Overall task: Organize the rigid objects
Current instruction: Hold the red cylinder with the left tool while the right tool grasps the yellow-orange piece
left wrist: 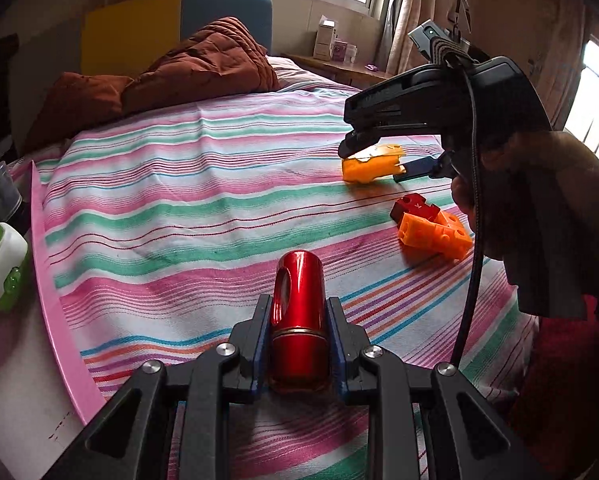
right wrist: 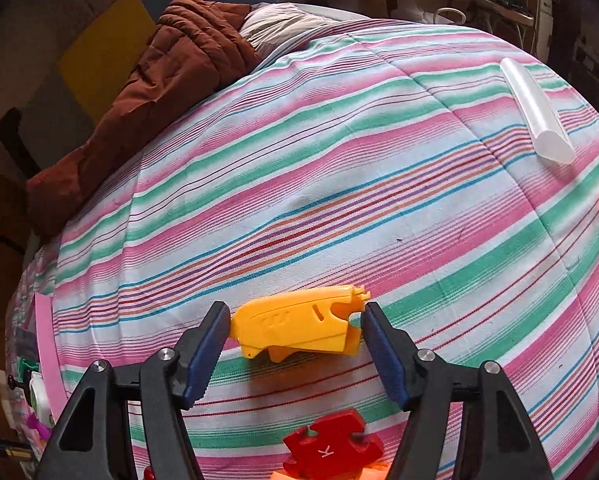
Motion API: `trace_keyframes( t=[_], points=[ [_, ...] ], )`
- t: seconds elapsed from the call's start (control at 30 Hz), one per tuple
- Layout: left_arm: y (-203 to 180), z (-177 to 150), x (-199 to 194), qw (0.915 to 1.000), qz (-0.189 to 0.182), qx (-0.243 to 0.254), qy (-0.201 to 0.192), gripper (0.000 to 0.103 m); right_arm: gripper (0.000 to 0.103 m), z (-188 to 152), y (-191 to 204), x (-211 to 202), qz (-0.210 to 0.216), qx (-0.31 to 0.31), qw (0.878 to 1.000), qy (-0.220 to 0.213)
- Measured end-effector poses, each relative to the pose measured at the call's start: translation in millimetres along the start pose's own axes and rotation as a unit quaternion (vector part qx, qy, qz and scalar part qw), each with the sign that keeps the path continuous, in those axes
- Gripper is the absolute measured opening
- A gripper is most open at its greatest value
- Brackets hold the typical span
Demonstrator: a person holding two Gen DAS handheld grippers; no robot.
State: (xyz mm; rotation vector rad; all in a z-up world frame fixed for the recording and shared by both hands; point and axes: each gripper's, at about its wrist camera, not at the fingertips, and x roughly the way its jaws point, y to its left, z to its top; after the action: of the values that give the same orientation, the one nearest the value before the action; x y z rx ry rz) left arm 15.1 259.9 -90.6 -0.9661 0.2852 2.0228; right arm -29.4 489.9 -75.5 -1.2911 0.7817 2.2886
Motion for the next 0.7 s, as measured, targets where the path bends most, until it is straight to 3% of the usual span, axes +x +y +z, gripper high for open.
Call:
trace_keyframes(
  t=[0.17, 0.23, 0.33, 0.5, 0.6, 0.7],
  points=[
    [-0.2, -0.8, 0.1, 1.0, 0.002, -0.001, -0.003, 0.026, 0.069, 3.0, 14.2, 3.3, -0.006, -0.039, 0.999, 0.004],
    [-0.9, -0.9, 0.1, 1.0, 0.002, -0.002, -0.004, 0.026, 0.079, 3.6, 19.2, 2.9, -0.011, -0.06, 0.998, 0.01],
    [-1.2, -2.8, -1.0, 1.0, 0.002, -0.003, -0.005, 0.026, 0.079, 4.0, 19.6, 3.2, -0.024, -0.077, 0.997, 0.014],
    [0.7, -2.0, -0.9, 1.0, -0.002, -0.006, -0.006, 0.027, 0.079, 13.1, 1.6, -1.4, 0.009, -0.032, 0.999, 0.013],
    [0.3, -2.3, -1.0, 1.0, -0.001, -0.005, -0.006, 0.027, 0.079, 17.4, -2.1, -9.0, 0.016, -0.022, 1.0, -0.007],
    [0.4, -2.6, -1.0, 1.0, -0.001, -0.005, -0.008, 0.027, 0.079, 20.3, -4.3, -4.9, 0.01, -0.017, 1.0, 0.001]
  ],
)
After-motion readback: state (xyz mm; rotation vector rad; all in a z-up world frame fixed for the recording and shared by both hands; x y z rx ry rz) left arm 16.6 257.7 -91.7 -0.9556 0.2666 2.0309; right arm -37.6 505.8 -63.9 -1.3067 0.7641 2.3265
